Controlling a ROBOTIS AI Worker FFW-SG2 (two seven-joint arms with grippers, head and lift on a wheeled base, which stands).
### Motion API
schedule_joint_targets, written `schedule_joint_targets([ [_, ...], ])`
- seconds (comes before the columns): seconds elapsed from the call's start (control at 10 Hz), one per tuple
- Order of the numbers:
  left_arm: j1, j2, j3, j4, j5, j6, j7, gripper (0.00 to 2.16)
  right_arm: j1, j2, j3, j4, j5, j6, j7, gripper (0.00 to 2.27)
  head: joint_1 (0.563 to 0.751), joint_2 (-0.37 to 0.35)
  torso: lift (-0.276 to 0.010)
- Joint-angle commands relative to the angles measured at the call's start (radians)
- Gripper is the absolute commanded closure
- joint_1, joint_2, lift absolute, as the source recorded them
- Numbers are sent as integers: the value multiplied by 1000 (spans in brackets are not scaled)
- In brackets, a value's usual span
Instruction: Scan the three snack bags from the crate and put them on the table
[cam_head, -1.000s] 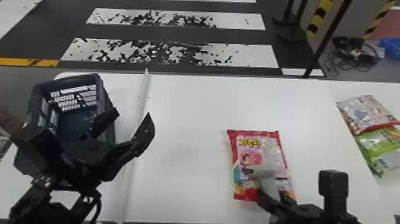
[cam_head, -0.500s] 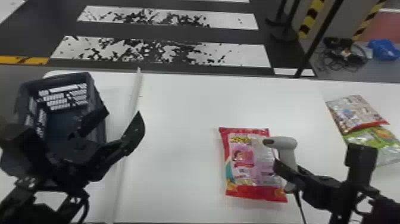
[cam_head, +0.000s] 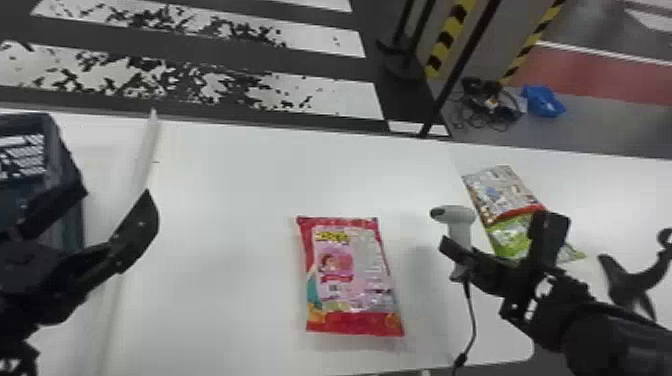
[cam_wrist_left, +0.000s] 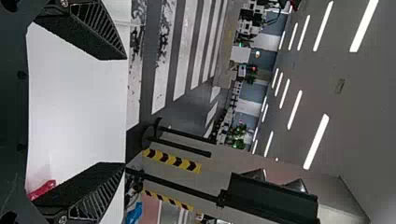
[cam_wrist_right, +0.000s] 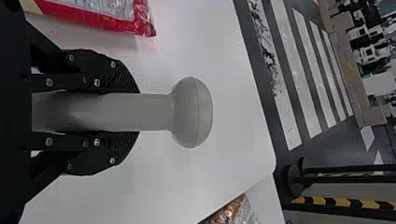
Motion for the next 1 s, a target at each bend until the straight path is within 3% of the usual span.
schedule_joint_targets([
  [0.0, 0, 2, 0, 2, 0, 0, 1, 56, -32, -23, 7, 95, 28, -34, 2, 2236, 695, -286, -94],
  [0.4, -8, 8, 3, -1, 6, 0, 0, 56, -92, -57, 58, 241, 105, -71, 37, 2219, 695, -332, -94],
  [0.5, -8, 8, 5, -1, 7, 0, 0, 56, -92, -60, 64, 242, 105, -77, 37, 2040, 695, -338, -94],
  [0.6, -12, 8, 5, 0, 7, 3, 0, 56, -91, -59, 64, 238, 94, -86, 37, 745, 695, -338, -94],
  [0.7, -14, 8, 5, 0, 6, 9, 0, 56, -74, -59, 56, 203, 85, -98, 37, -2, 695, -335, -94],
  [0.9, -15, 8, 5, -1, 6, 19, 0, 56, -3, -48, 24, 51, 55, -144, 31, 33, 695, -329, -94],
])
